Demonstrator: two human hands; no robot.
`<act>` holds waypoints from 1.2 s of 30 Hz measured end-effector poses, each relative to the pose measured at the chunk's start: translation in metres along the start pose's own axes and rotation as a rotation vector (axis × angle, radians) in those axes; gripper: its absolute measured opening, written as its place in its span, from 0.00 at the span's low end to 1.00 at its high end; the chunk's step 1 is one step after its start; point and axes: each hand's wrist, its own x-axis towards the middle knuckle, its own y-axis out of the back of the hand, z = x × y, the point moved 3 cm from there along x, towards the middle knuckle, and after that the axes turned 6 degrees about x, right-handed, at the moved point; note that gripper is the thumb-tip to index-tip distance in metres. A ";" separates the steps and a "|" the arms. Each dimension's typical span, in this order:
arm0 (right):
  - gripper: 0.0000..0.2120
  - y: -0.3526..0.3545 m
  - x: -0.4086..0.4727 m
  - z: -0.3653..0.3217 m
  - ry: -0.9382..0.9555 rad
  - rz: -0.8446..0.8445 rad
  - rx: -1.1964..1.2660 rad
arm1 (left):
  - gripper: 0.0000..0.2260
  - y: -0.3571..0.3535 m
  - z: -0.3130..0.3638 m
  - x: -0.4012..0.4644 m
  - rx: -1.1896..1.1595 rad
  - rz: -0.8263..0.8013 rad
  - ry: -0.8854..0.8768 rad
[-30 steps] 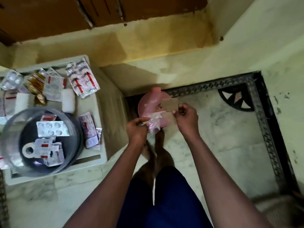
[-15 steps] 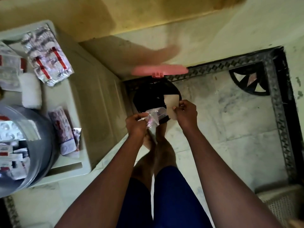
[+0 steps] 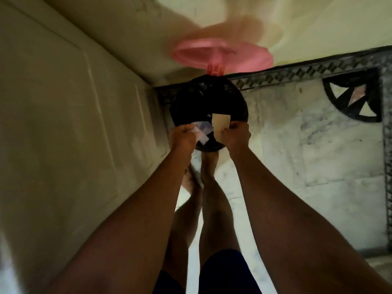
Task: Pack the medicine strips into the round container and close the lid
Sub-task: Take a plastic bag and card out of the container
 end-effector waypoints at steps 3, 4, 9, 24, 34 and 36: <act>0.09 -0.024 0.040 0.007 0.031 -0.020 -0.061 | 0.12 -0.017 0.000 0.033 -0.003 -0.046 0.014; 0.09 -0.029 0.049 0.008 0.032 -0.030 -0.068 | 0.11 -0.022 0.000 0.041 -0.017 -0.063 0.023; 0.09 -0.051 0.086 0.016 0.023 -0.117 -0.071 | 0.03 -0.043 -0.015 0.095 -0.026 0.007 0.074; 0.12 0.024 -0.013 -0.037 0.103 -0.058 0.273 | 0.11 -0.005 0.057 -0.023 0.073 0.084 -0.320; 0.08 0.115 -0.195 -0.145 0.348 0.004 0.437 | 0.04 0.084 0.136 -0.235 -0.160 0.068 -0.632; 0.07 0.133 -0.235 -0.167 0.414 0.018 0.447 | 0.04 0.107 0.148 -0.279 -0.207 0.060 -0.676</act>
